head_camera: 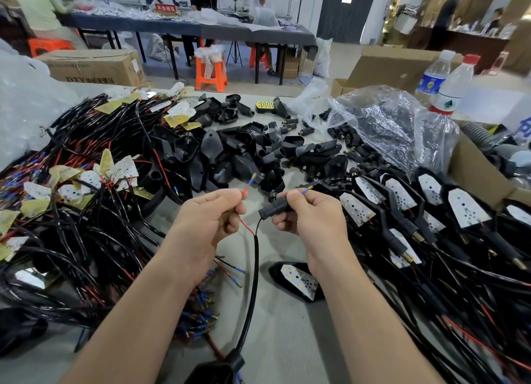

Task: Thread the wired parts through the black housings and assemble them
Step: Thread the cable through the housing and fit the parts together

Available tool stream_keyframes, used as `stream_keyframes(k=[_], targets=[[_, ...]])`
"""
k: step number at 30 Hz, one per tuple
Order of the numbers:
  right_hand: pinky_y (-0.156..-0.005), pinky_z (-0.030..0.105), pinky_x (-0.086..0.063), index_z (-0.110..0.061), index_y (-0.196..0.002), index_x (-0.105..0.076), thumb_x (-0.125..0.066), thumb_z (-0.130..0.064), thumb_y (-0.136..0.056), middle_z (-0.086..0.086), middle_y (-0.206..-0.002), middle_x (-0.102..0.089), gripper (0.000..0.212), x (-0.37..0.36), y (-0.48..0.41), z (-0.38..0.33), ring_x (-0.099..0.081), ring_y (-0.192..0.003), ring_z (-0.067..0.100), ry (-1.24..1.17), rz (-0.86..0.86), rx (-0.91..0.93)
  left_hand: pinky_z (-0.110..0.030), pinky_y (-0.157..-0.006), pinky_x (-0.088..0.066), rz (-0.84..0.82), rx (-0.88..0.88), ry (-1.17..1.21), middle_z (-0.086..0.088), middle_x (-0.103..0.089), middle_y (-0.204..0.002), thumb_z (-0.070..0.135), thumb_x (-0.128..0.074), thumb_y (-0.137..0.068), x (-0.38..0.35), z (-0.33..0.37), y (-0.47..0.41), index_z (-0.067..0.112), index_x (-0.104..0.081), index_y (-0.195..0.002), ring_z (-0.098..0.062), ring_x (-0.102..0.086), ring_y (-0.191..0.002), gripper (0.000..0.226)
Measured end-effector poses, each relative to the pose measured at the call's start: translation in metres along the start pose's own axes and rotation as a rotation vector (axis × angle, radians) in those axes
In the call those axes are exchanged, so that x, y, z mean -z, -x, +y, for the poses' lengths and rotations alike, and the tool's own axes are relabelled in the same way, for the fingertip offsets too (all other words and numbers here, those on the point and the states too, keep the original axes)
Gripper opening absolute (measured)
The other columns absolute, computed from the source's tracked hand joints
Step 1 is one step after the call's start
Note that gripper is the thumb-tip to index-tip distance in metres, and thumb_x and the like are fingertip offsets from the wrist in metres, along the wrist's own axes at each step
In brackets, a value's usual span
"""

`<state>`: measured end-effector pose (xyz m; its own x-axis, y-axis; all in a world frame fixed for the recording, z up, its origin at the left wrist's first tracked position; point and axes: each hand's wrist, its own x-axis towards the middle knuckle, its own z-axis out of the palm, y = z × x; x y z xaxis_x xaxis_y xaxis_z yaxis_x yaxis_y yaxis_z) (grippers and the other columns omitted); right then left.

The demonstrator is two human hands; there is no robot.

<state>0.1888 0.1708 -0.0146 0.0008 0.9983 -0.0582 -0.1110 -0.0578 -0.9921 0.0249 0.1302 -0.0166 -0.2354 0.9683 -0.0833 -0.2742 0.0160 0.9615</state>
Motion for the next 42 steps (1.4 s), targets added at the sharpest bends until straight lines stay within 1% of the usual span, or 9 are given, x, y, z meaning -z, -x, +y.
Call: stream_keyframes(k=[2, 5, 8, 13, 20, 24, 33, 38, 42], targets=[[-0.054, 0.025, -0.054, -0.004, -0.086, -0.072, -0.050, -0.005, -0.101, 0.008, -0.068, -0.073, 0.027, 0.000, 0.000, -0.001, -0.065, -0.055, 0.018, -0.024, 0.018, 0.004, -0.017, -0.055, -0.046, 0.062, -0.022, -0.092, 0.002, -0.066, -0.067, 0.014, -0.067, -0.097, 0.000, -0.002, -0.002, 0.023, -0.082, -0.070, -0.007, -0.051, -0.052, 0.031], [-0.055, 0.025, -0.054, -0.002, -0.087, -0.072, -0.048, -0.005, -0.103, 0.008, -0.065, -0.071, 0.028, 0.001, -0.001, -0.002, -0.065, -0.054, 0.018, -0.082, 0.054, -0.012, -0.026, -0.066, -0.044, 0.097, -0.052, -0.204, -0.002, -0.062, -0.066, 0.028, -0.079, -0.084, -0.001, -0.003, -0.002, 0.019, -0.078, -0.067, -0.011, -0.048, -0.056, 0.019], [-0.054, 0.025, -0.054, -0.001, -0.090, -0.070, -0.048, -0.006, -0.105, 0.010, -0.069, -0.073, 0.027, 0.001, -0.002, -0.004, -0.066, -0.054, 0.017, -0.170, 0.071, -0.052, -0.033, -0.072, -0.040, 0.076, -0.074, -0.304, -0.003, -0.060, -0.066, 0.043, -0.077, -0.070, -0.001, -0.005, 0.000, 0.013, -0.075, -0.072, -0.016, -0.046, -0.066, 0.030], [-0.055, 0.024, -0.056, -0.004, -0.088, -0.069, -0.047, -0.006, -0.106, 0.013, -0.075, -0.072, 0.029, 0.000, 0.001, -0.009, -0.063, -0.054, 0.016, -0.258, 0.040, -0.060, -0.024, -0.062, -0.040, 0.075, -0.122, -0.480, 0.009, -0.062, -0.059, 0.031, -0.079, -0.084, -0.001, -0.007, 0.002, 0.026, -0.077, -0.069, -0.006, -0.047, -0.057, 0.015], [-0.054, 0.025, -0.055, -0.006, -0.086, -0.067, -0.046, -0.003, -0.106, 0.008, -0.067, -0.070, 0.029, -0.001, 0.004, -0.013, -0.063, -0.051, 0.016, -0.259, 0.017, -0.045, -0.034, -0.068, -0.040, 0.091, -0.122, -0.462, 0.008, -0.069, -0.065, 0.024, -0.076, -0.089, -0.001, -0.008, 0.001, 0.025, -0.076, -0.071, -0.019, -0.050, -0.068, 0.018], [-0.053, 0.025, -0.053, -0.005, -0.087, -0.067, -0.045, -0.002, -0.106, 0.005, -0.064, -0.070, 0.029, -0.001, 0.004, -0.013, -0.063, -0.051, 0.016, -0.250, 0.018, -0.045, -0.026, -0.057, -0.035, 0.110, -0.123, -0.510, 0.004, -0.055, -0.059, 0.027, -0.076, -0.089, -0.001, -0.009, 0.000, 0.027, -0.076, -0.069, -0.016, -0.043, -0.062, 0.020], [-0.055, 0.026, -0.053, -0.003, -0.091, -0.068, -0.045, -0.003, -0.105, 0.008, -0.063, -0.068, 0.027, 0.001, 0.004, -0.012, -0.063, -0.052, 0.016, -0.203, -0.013, -0.024, -0.027, -0.063, -0.041, 0.142, -0.155, -0.514, 0.002, -0.062, -0.064, 0.026, -0.077, -0.089, -0.001, -0.009, -0.001, 0.028, -0.077, -0.072, -0.015, -0.050, -0.063, 0.017], [-0.056, 0.025, -0.055, -0.004, -0.090, -0.070, -0.047, -0.004, -0.106, 0.009, -0.068, -0.071, 0.028, 0.001, 0.004, -0.011, -0.065, -0.054, 0.017, -0.223, -0.035, -0.020, -0.016, -0.046, -0.037, 0.205, -0.256, -0.649, 0.004, -0.059, -0.056, 0.032, -0.078, -0.085, 0.001, -0.009, 0.000, 0.037, -0.074, -0.072, -0.005, -0.044, -0.047, 0.015], [-0.056, 0.027, -0.054, -0.004, -0.089, -0.070, -0.048, -0.004, -0.104, 0.010, -0.067, -0.071, 0.027, 0.002, 0.002, -0.008, -0.065, -0.054, 0.018, -0.196, -0.013, 0.003, -0.017, -0.048, -0.040, 0.176, -0.297, -0.686, 0.005, -0.067, -0.067, 0.037, -0.077, -0.082, -0.001, -0.011, 0.002, 0.039, -0.073, -0.072, -0.008, -0.050, -0.049, 0.010]])
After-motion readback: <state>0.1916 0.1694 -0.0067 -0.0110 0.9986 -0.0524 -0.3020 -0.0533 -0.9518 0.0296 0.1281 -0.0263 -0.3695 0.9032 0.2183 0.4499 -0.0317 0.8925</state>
